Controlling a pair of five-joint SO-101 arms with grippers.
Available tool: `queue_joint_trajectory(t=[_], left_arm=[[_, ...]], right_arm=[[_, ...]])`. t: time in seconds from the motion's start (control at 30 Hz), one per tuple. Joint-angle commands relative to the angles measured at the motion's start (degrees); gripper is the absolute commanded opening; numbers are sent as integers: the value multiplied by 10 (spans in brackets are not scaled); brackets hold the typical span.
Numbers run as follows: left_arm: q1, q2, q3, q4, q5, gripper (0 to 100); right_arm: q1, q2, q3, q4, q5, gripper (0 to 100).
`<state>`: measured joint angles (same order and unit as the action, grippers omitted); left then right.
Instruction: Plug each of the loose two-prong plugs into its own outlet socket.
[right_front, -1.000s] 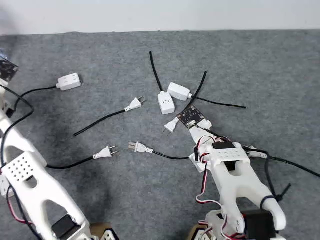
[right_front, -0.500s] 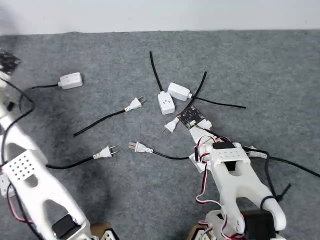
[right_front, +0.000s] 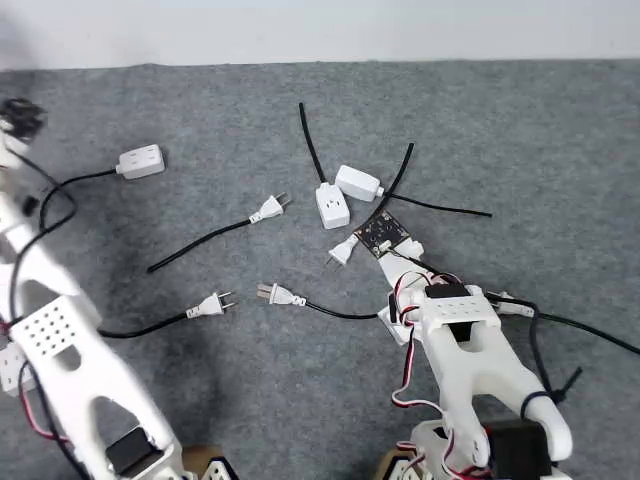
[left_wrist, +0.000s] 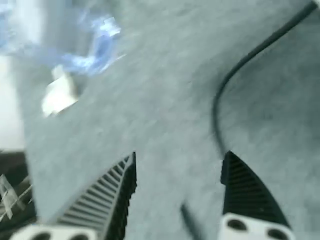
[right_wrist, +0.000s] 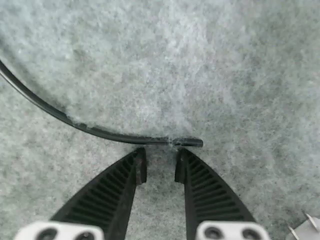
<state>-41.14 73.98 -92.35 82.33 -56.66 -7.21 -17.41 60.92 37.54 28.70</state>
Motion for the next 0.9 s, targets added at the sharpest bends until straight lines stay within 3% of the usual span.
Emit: queue_joint_trajectory(t=[0.0,0.87], left_arm=[[17,56,-2,-105,30,261],[30,206,13,-254,35,227]], right_arm=[[-2,0,-1,-7,-2,104],[-2,0,-1,-7,-2,104]])
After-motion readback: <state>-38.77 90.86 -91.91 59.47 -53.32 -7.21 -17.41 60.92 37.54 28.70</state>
